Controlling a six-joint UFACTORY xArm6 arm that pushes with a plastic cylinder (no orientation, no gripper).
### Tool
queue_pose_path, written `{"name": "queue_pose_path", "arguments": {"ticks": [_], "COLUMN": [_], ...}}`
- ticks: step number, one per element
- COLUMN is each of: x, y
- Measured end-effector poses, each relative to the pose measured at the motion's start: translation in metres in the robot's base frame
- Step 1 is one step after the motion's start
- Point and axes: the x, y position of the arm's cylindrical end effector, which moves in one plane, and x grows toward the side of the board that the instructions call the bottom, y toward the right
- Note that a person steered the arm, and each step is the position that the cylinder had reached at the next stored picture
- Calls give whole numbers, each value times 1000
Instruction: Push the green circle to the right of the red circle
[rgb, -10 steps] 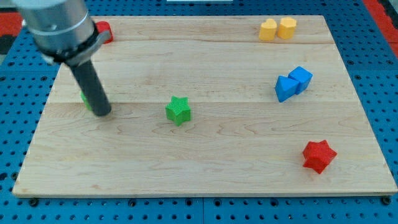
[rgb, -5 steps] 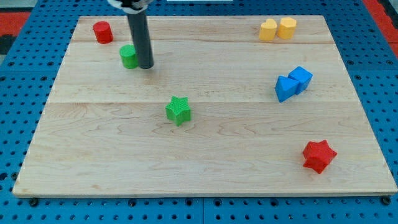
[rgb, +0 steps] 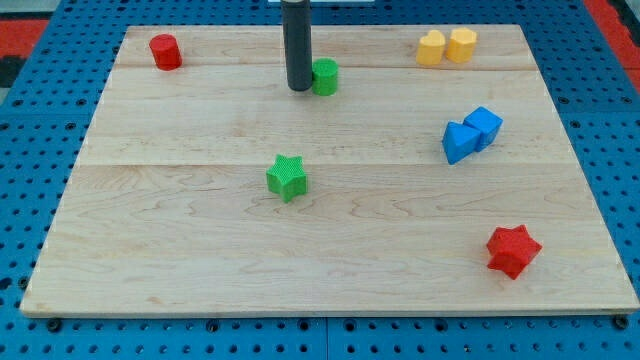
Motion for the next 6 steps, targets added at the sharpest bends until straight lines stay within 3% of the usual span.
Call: {"name": "queue_pose_path", "arguments": {"ticks": [1,2,4,6], "x": [29,0,-56,-21], "y": [22,53,41,21]}}
